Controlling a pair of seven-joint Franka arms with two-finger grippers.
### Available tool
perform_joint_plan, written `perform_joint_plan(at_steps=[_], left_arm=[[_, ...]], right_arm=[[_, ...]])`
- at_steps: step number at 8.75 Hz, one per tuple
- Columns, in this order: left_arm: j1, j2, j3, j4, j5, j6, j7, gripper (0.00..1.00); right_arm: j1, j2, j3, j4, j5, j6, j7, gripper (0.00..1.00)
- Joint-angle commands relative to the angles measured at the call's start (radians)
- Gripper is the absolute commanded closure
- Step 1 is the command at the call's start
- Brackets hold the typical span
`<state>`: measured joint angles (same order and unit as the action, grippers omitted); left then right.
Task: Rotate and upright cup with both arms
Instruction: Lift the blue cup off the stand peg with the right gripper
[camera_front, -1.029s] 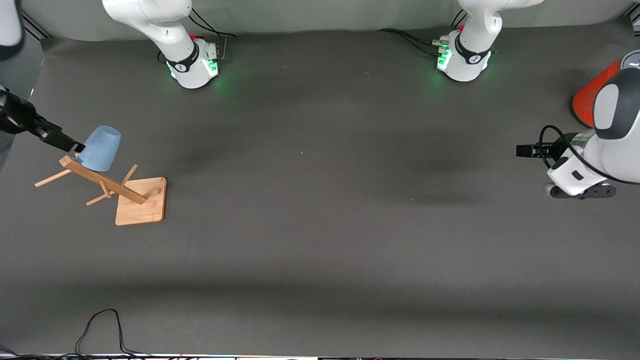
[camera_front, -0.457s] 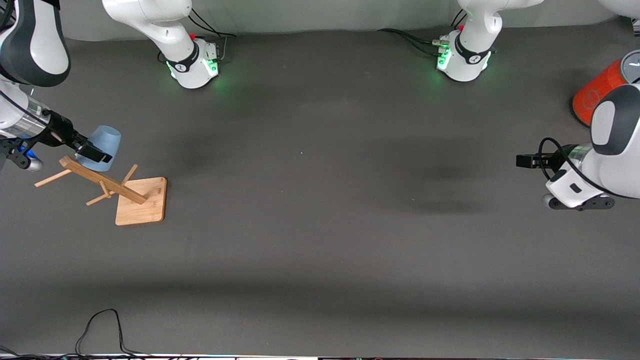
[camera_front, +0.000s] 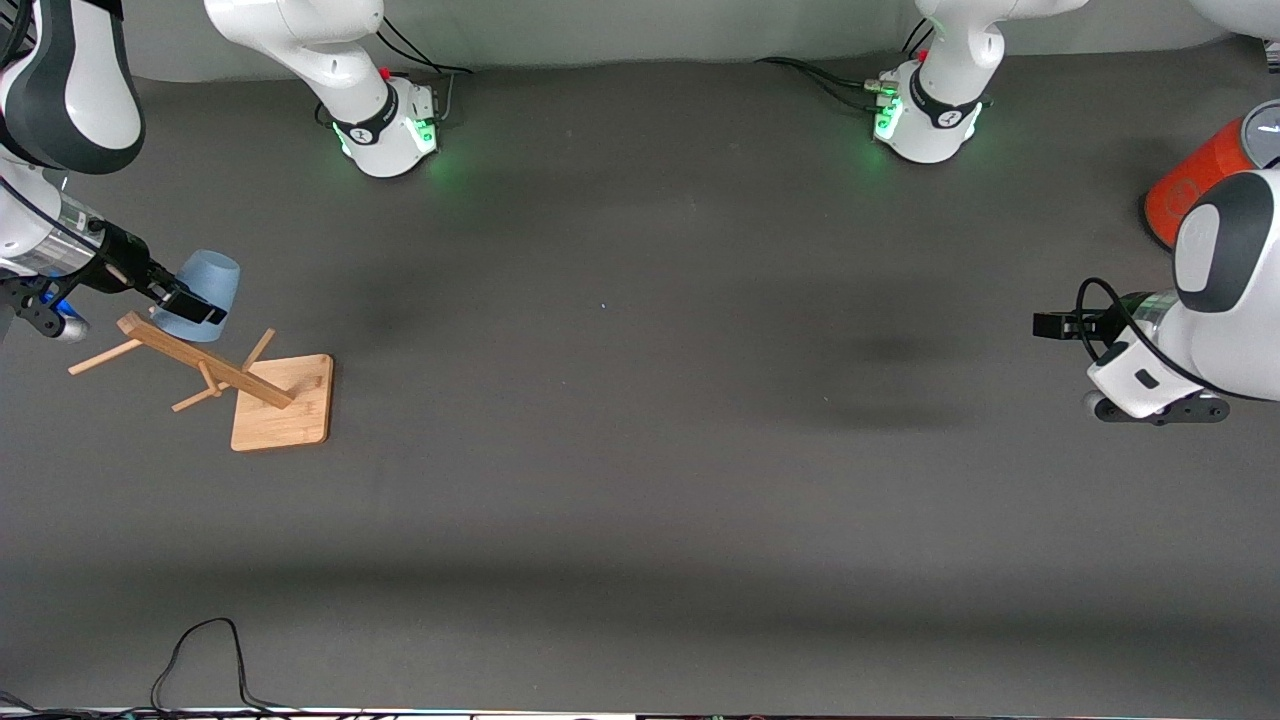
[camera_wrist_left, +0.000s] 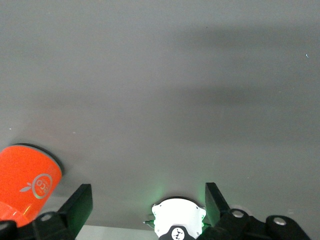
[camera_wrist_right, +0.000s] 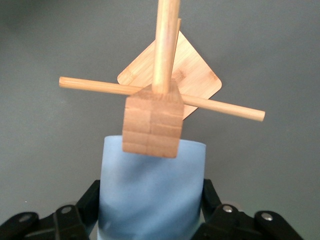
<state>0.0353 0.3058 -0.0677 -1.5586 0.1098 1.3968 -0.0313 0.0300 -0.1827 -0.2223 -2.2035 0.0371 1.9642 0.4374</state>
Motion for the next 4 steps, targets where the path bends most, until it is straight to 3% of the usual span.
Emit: perform_joint_plan(at_steps=[1, 4], left_arm=[[-0.008, 0.007, 0.005, 0.022, 0.018, -0.002, -0.001, 0.00], [-0.011, 0.007, 0.003, 0.020, 0.016, -0.002, -0.001, 0.00]], right_arm=[[0.008, -0.031, -0.006, -0.022, 0.007, 0.016, 0.018, 0.45], [0.033, -0.121, 0.004, -0.019, 0.007, -0.066, 0.068, 0.45]])
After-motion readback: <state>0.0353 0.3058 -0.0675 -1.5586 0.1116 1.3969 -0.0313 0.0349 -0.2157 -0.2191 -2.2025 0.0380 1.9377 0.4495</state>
